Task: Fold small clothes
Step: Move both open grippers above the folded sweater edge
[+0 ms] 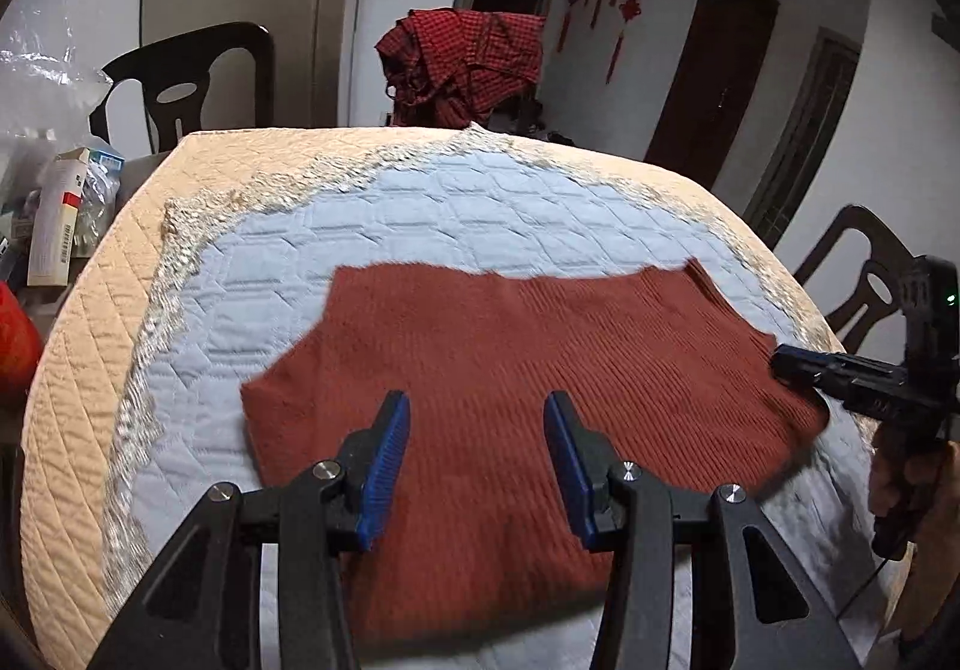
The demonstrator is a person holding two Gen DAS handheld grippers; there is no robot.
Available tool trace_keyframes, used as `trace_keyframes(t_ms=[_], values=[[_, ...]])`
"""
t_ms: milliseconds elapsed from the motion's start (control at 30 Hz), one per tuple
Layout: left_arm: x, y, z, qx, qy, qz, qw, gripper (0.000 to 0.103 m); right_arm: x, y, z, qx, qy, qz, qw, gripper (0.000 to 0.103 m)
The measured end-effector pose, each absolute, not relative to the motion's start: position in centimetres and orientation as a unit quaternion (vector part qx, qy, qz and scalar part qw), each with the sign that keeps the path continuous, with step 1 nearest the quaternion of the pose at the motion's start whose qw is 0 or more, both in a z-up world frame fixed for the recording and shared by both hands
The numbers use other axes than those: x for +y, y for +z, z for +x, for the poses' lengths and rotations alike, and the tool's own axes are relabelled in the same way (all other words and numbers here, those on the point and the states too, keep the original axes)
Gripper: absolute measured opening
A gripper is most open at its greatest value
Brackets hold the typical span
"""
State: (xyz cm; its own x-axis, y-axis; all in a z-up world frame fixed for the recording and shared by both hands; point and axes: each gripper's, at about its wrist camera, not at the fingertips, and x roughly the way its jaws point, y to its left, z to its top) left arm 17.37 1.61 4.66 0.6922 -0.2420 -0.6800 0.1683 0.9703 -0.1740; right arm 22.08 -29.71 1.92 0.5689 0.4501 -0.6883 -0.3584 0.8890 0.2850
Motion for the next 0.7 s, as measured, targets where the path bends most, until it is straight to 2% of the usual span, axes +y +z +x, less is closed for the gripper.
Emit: trace_keyframes(t_ms=[167,367,700], values=[[1.4,2.3,17.6,0.402,-0.096,-0.03,0.91,0.049,-30.2,-0.5,21.5,0.417,0.212,0.031,0.883,0.026],[2.8,3.0,16.2,0.392,-0.098,-0.057,0.913,0.049,-30.5,1.3,19.9,0.398,0.191,0.012,0.897,0.026],[-3.4,2.3,13.9,0.393,-0.166,-0.032,0.904,0.049,-23.9,1.2,16.4,0.391,0.274,-0.018,0.878,0.026]])
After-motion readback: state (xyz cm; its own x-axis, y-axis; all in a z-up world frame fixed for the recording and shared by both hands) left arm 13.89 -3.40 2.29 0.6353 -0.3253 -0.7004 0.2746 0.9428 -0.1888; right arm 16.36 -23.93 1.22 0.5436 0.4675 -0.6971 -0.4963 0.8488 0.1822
